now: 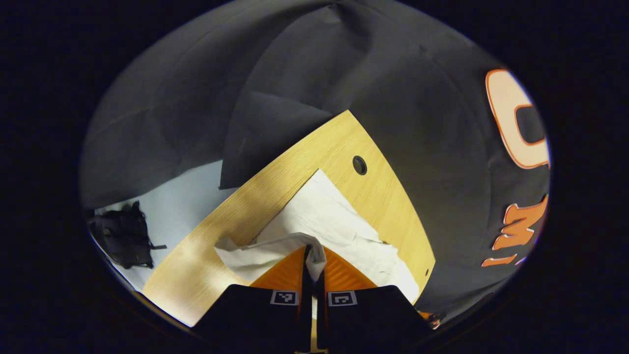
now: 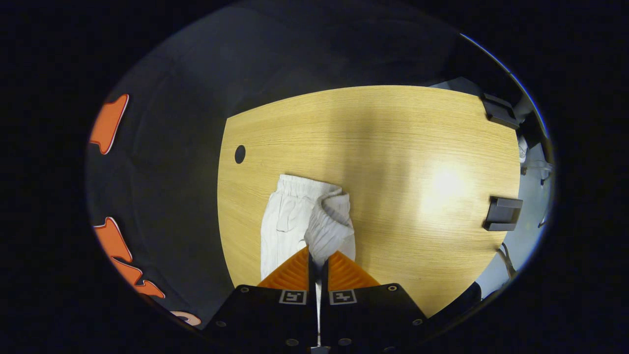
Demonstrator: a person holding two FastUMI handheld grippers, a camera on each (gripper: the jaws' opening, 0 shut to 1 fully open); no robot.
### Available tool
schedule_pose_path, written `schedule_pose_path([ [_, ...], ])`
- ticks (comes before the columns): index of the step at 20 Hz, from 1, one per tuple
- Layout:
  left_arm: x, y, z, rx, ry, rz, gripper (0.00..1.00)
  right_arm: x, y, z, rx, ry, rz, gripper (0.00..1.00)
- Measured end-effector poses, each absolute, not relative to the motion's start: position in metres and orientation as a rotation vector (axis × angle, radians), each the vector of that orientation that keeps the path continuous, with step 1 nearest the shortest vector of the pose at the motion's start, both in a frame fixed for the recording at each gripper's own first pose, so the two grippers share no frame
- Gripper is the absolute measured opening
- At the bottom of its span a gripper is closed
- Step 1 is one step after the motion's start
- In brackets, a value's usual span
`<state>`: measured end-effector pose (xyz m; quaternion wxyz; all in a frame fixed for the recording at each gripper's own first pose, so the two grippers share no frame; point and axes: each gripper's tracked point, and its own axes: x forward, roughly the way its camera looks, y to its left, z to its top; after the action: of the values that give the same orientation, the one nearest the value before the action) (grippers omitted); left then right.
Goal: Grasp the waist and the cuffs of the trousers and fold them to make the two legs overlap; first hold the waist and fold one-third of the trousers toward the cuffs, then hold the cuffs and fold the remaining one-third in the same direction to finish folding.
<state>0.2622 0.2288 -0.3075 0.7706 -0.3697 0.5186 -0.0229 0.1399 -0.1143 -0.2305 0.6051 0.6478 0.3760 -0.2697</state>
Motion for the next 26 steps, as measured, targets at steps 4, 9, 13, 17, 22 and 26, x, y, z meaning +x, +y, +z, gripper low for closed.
schedule_pose_path([
  [4, 0.257, 0.191, -0.313, -0.607, 1.269, -0.224, 0.08, 0.157, -0.101, -0.238, 1.468, 1.012, -0.566, 0.02],
  [9, 0.289, 0.169, -0.300, -0.537, 1.222, -0.362, 0.08, 0.187, -0.093, -0.240, 1.493, 1.087, -0.456, 0.03],
  [13, 0.333, 0.200, -0.308, -0.663, 1.136, -0.239, 0.08, 0.210, -0.120, -0.250, 1.599, 1.042, -0.490, 0.03],
  [17, 0.356, 0.241, -0.329, -0.890, 1.050, 0.024, 0.07, 0.235, -0.134, -0.257, 1.748, 0.969, -0.524, 0.03],
  [22, 0.356, 0.258, -0.316, -0.853, 1.045, 0.079, 0.08, 0.239, -0.136, -0.267, 1.770, 0.954, -0.532, 0.03],
  [26, 0.356, 0.252, -0.320, -0.684, 1.054, 0.029, 0.08, 0.250, -0.139, -0.262, 1.855, 0.900, -0.517, 0.07],
])
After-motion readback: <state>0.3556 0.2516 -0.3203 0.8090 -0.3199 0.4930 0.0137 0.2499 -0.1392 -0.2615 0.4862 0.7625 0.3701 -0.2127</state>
